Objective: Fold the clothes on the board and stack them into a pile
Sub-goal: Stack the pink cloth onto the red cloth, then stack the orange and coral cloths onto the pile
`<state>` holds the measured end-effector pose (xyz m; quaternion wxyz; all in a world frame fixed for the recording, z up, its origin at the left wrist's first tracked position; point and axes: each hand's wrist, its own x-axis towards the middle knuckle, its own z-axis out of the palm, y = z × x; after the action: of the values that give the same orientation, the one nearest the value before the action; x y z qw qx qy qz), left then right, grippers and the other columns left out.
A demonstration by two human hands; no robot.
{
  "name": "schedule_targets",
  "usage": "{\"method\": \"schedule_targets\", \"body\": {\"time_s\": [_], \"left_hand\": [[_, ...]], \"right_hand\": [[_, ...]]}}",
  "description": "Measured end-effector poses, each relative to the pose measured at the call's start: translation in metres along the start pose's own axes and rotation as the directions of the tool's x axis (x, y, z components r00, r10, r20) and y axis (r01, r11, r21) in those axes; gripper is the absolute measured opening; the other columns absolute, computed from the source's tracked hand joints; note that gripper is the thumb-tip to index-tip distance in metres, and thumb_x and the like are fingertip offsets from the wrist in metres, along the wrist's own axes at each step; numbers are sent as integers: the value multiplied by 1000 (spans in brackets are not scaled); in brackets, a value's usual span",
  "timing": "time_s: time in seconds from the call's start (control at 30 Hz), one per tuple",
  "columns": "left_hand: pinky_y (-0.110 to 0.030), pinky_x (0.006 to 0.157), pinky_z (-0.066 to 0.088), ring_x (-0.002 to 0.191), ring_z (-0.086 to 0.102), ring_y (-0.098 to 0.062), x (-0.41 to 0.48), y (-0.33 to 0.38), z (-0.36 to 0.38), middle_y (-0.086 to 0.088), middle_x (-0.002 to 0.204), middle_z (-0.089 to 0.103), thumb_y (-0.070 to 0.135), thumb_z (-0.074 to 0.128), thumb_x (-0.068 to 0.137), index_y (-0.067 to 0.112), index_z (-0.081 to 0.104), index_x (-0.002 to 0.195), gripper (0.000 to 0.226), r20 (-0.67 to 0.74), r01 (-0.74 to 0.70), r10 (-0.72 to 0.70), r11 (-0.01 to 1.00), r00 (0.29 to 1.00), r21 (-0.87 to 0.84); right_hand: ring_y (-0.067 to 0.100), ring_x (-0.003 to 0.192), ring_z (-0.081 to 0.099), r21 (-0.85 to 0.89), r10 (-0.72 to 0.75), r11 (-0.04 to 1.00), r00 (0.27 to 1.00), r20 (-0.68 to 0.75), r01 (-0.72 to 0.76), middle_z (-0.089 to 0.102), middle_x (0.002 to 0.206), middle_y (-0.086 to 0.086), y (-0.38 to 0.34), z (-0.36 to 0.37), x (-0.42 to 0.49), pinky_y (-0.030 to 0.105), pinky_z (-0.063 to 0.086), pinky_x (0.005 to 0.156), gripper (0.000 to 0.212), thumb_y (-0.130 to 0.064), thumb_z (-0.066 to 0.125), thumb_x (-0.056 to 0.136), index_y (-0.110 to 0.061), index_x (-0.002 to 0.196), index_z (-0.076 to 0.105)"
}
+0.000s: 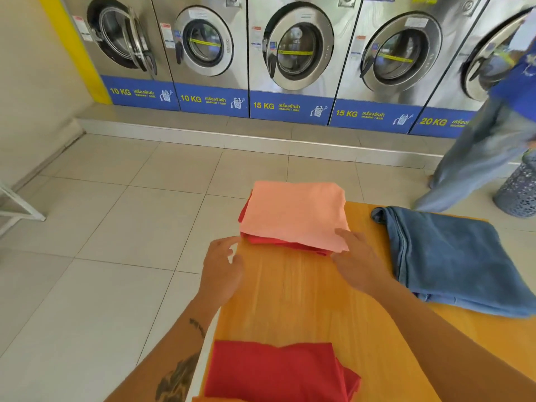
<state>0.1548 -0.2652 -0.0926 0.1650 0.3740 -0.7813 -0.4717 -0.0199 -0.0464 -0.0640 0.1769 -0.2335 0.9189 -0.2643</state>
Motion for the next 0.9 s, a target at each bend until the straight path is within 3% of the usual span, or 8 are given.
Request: {"method": "schedule_targets", "body": {"time_s": [0.1,0.17,0.27,0.4,0.5,0.7,0.8,0.9], "left_hand": [[-13,73,47,114,55,-9,-49,-4,-20,12,129,48,8,49,97,32,60,124,38,-49,41,-44,998,998,-54],[-7,70,39,107,56,-4,-89,-6,-32,12,128,50,7,48,97,31,61,123,37,-84,62,-65,997,994,-46],[-11,77,39,98,55,3,-152,-13,-46,11,126,53,8,48,96,32,60,121,36,-143,98,-105,994,984,-52],[-31,92,48,107,55,-9,-223,-36,-48,5,130,52,13,52,96,33,60,123,35,-195,174,-182,983,964,-57],[-29,90,40,108,49,-12,-258,-43,-41,-1,133,47,13,53,92,32,53,135,47,-120,257,-253,966,960,20],[-32,90,41,114,51,-24,-287,-47,-31,-7,131,50,14,55,88,35,29,151,71,-107,261,-248,957,963,126],[-35,85,49,101,53,-20,-291,-42,-34,-2,122,53,11,55,86,37,28,150,75,-146,255,-236,958,961,132],[-27,66,50,81,61,-15,-293,-38,-38,11,100,59,5,56,84,39,34,145,73,-178,249,-247,968,952,-11]], "right_hand": [[26,129,45,67,-12,998,998,55,8,31,153,5,4,1,-46,24,42,83,57,-25,55,96,-28,149,34],[26,115,56,122,-9,993,994,109,-4,36,148,7,8,3,-77,25,47,70,54,-26,55,96,-31,147,36],[21,110,55,212,8,976,986,166,-43,45,137,8,15,9,-123,31,47,76,51,-26,56,96,-32,144,40],[18,95,59,254,-18,966,973,230,-42,55,116,5,23,16,-178,27,45,68,48,-28,56,95,-31,142,43],[13,85,60,298,-42,953,945,324,-60,59,98,0,25,20,-214,24,46,66,47,-21,56,95,-27,140,44],[17,117,52,274,-52,959,907,419,-72,49,134,-1,28,33,-254,33,44,99,54,-24,62,91,-25,142,44],[18,111,57,272,-38,958,904,427,-88,54,129,0,29,39,-262,39,50,96,56,-27,70,83,-24,135,48],[19,104,60,253,1,961,912,409,-115,54,123,4,34,46,-264,37,55,85,66,-35,78,66,-24,126,53]]}}
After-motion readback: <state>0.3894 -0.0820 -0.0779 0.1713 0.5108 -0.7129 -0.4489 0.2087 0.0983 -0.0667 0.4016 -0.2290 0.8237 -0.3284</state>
